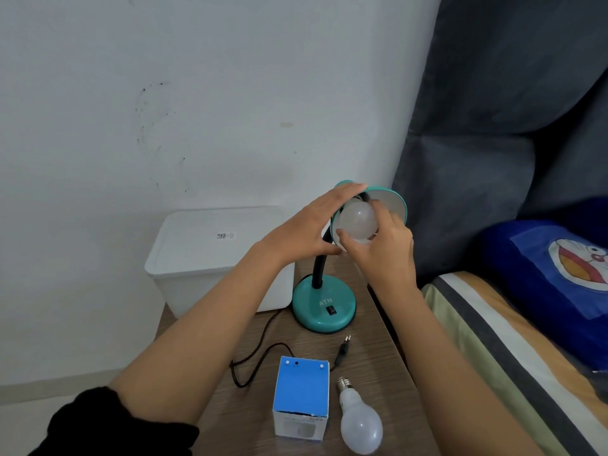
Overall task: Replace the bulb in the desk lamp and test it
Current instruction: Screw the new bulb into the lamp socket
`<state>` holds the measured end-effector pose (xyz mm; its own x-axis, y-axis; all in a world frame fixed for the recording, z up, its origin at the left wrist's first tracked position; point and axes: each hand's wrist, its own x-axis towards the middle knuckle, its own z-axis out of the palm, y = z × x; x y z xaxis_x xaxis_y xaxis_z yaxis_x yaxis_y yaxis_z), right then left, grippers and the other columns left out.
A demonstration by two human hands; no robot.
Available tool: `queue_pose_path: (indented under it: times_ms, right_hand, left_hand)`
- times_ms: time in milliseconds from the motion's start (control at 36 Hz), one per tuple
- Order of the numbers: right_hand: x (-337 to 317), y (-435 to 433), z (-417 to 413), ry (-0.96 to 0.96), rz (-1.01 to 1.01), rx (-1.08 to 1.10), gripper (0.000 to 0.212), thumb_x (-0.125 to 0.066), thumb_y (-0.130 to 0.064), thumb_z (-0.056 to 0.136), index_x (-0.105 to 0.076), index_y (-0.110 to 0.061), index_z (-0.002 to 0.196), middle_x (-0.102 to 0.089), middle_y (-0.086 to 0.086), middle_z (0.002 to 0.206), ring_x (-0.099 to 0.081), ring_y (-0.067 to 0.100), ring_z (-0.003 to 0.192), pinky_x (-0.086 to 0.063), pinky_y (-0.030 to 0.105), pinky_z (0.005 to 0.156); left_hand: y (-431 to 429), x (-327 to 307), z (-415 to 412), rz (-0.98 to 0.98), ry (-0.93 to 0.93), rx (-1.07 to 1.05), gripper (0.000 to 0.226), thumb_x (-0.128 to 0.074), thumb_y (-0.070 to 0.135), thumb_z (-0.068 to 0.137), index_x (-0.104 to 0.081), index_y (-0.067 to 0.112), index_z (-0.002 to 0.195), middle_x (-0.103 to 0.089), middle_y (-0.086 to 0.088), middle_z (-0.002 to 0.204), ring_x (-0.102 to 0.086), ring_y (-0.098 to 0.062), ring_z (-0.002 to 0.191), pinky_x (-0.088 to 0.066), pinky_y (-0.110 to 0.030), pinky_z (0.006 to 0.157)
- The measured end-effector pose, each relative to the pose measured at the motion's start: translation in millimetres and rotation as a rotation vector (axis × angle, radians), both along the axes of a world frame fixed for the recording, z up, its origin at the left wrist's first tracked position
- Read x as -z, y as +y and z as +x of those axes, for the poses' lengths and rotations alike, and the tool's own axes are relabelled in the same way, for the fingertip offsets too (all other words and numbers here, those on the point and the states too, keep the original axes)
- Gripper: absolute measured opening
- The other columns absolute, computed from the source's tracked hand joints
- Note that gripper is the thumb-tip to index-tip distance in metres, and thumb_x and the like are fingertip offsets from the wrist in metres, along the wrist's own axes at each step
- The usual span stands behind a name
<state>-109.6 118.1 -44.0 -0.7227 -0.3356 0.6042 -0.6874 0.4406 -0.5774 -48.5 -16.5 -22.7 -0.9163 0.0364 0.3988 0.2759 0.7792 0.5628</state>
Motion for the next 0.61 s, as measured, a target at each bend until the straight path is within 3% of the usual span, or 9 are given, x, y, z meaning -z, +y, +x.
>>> queue_pose_path:
  times_ms: [278,417,611]
  right_hand:
    - [1.0,1.9,-5.4,0.017,-0.023,0.022,0.063,-0.075,-0.037,0.070,-0.057,-0.006,0.121,-0.071,0.014,0.088,-0.065,0.033,0.078,-0.055,0.039,0.069]
    - [1.1,-0.3,-1.8,-0.028,-0.033,0.016,0.064,-0.074,-0.037,0.071,-0.053,-0.008,0.125,-0.067,0.013,0.104,-0.063,0.032,0.092,-0.054,0.039,0.078]
    - [-4.4,3.8,-1.0,-0.055,-0.005,-0.070,0.061,-0.075,-0.028,0.072,-0.051,-0.009,0.124,-0.050,0.008,0.124,-0.054,0.023,0.108,-0.039,0.024,0.080]
  left_hand:
    - [0.7,2.0,-3.2,-0.032,0.001,0.006,0.095,-0.077,0.008,0.072,-0.021,0.027,0.147,-0.027,0.008,0.152,-0.026,-0.002,0.138,-0.027,-0.024,0.115]
    - [0.7,0.6,-2.8,-0.019,0.001,0.008,0.094,-0.077,0.009,0.073,-0.022,0.025,0.147,-0.028,0.008,0.151,-0.028,0.003,0.132,-0.029,-0.018,0.112]
    - [1.1,-1.9,-0.3,-0.017,-0.008,0.010,0.093,-0.077,0.011,0.073,-0.021,0.026,0.147,-0.028,0.007,0.151,-0.030,-0.003,0.135,-0.030,-0.022,0.112]
